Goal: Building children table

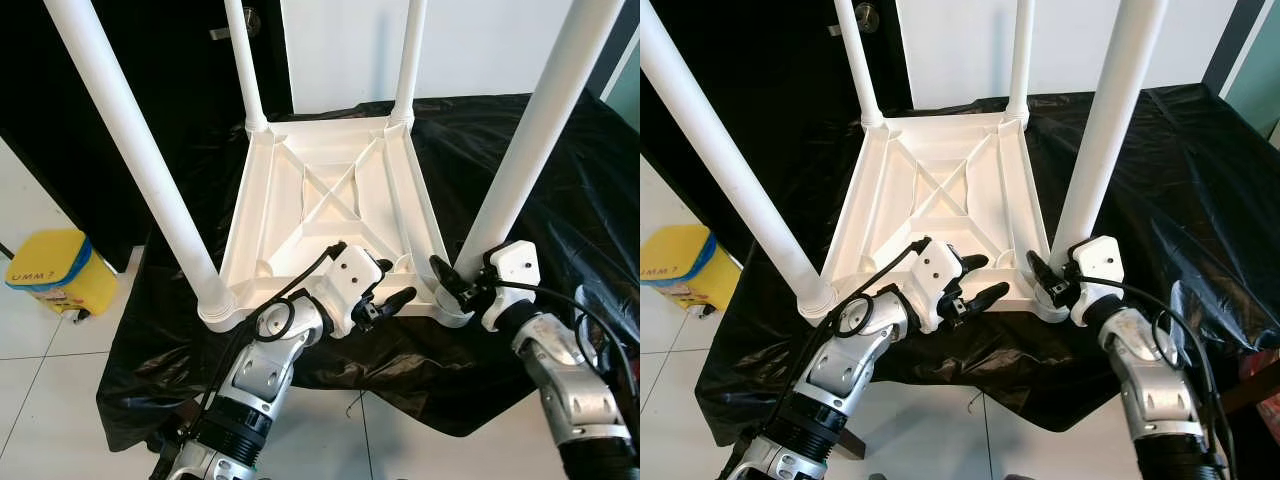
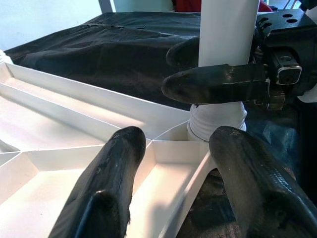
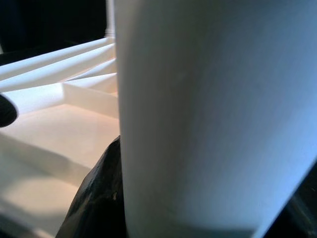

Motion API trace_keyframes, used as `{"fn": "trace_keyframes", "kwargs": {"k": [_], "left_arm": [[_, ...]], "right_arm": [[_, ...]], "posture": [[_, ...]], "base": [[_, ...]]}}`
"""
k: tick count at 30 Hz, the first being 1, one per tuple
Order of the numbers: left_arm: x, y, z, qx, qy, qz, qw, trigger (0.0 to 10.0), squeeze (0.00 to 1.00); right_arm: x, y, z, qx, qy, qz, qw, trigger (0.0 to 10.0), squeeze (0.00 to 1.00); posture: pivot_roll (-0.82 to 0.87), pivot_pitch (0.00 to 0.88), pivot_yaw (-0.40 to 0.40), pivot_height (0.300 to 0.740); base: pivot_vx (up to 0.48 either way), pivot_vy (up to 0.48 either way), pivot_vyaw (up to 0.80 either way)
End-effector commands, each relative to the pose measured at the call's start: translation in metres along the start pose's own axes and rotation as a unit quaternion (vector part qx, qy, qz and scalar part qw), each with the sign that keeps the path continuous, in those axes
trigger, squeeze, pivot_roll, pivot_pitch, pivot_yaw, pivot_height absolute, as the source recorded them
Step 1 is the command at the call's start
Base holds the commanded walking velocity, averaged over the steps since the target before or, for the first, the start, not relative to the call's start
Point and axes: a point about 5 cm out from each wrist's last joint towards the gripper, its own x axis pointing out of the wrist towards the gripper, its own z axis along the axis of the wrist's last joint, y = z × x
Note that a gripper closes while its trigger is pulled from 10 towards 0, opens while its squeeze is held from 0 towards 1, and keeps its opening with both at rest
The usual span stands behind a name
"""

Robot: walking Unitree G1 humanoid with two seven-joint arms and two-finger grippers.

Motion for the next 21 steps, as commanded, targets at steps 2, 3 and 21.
{"fn": "trace_keyframes", "kwargs": {"k": [2,3,21], "left_arm": [[-0.002,0.001,-0.002,0.002,0.006,0.028,1.000,10.0,0.00],[-0.002,0.001,-0.002,0.001,0.006,0.028,1.000,10.0,0.00],[-0.003,-0.001,-0.004,-0.002,0.008,0.029,1.000,10.0,0.00]], "right_arm": [[-0.004,0.007,-0.014,0.007,0.037,-0.017,0.999,0.0,0.00],[-0.005,0.009,-0.014,0.013,0.037,-0.035,0.999,9.1,0.00],[-0.008,0.024,-0.022,0.044,0.068,-0.258,0.963,10.0,0.00]], "posture": [[-0.23,0.053,0.036,0.740],[-0.23,0.055,0.035,0.740],[-0.23,0.069,0.027,0.740]], "base": [[0.000,0.000,0.00],[0.000,0.000,0.00],[0.000,0.000,0.00]]}}
